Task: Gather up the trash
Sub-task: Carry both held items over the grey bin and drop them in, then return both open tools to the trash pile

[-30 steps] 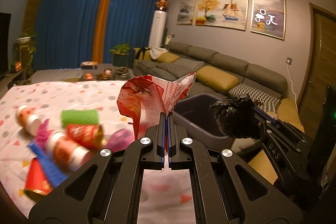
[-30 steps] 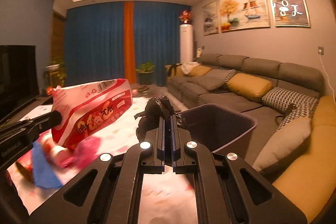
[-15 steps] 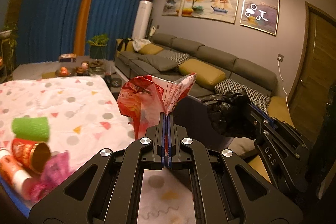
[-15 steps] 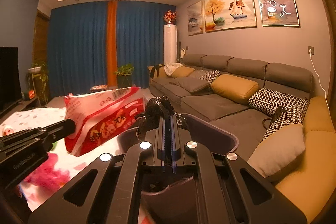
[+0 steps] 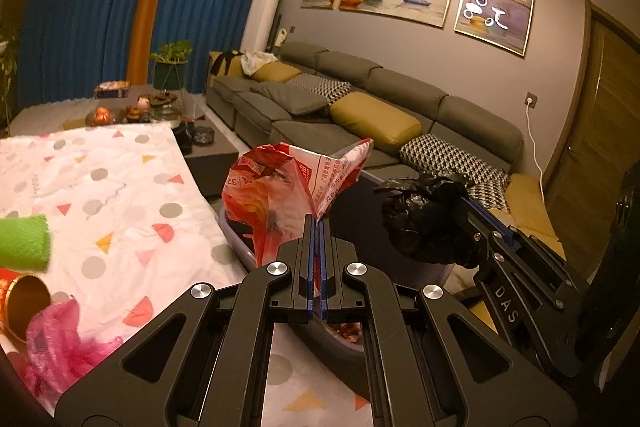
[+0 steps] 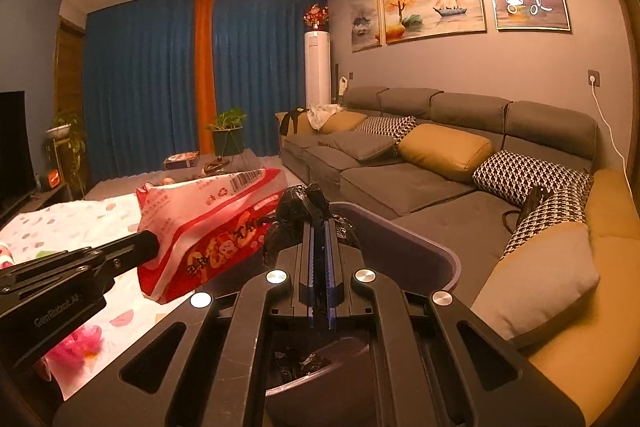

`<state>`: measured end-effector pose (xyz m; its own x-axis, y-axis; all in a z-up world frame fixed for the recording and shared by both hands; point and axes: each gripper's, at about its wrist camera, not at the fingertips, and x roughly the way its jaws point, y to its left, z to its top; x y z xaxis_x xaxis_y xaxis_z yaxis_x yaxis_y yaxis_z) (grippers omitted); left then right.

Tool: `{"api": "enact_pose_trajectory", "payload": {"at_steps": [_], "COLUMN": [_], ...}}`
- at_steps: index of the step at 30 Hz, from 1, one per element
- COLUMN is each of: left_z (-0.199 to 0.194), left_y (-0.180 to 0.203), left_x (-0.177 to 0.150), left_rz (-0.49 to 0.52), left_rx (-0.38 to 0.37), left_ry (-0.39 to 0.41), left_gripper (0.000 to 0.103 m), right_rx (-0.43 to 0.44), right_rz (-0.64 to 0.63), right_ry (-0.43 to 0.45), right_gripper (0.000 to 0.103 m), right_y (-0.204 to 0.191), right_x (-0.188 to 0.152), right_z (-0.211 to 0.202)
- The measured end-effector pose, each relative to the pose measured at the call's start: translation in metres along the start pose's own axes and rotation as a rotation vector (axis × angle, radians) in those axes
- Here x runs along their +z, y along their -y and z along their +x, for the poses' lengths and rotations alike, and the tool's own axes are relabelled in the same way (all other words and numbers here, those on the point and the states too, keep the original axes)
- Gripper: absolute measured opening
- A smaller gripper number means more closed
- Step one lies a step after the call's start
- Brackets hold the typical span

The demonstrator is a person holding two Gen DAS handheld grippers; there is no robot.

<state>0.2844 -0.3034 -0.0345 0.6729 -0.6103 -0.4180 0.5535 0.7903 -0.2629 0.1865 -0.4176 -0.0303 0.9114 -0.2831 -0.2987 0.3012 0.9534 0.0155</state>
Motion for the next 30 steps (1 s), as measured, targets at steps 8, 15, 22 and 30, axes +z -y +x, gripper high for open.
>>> {"api": "enact_pose_trajectory", "payload": {"at_steps": [8,15,22,30], "left_z": [0.015,0.023,0.016,-0.032], "left_y": [-0.004,-0.005,-0.012,-0.023], "left_x": [0.000,-0.004,-0.007,-0.014], "left_rz": [-0.023,-0.031,-0.059,-0.067], "left_rx": [-0.039,-0.104,-0.098,0.058], "left_ry": [-0.031,-0.052,-0.038,0.021], "left_gripper": [0.001,0.003,0.054,0.078], "right_rx": [0.031,0.030,0.006,-0.033], "right_rz": [0.014,0.027,0.056,0.044], "right_ry": [-0.012,-0.028,-0.021,0.011], "right_gripper": [0.007,0.025,0.042,0.071], "right_y": [0.001,0.005,0.014,0.009], "right_x": [-0.001,0.001,-0.001,-0.004], "right_z": [0.010,0.016,0.008,-0.026]}}
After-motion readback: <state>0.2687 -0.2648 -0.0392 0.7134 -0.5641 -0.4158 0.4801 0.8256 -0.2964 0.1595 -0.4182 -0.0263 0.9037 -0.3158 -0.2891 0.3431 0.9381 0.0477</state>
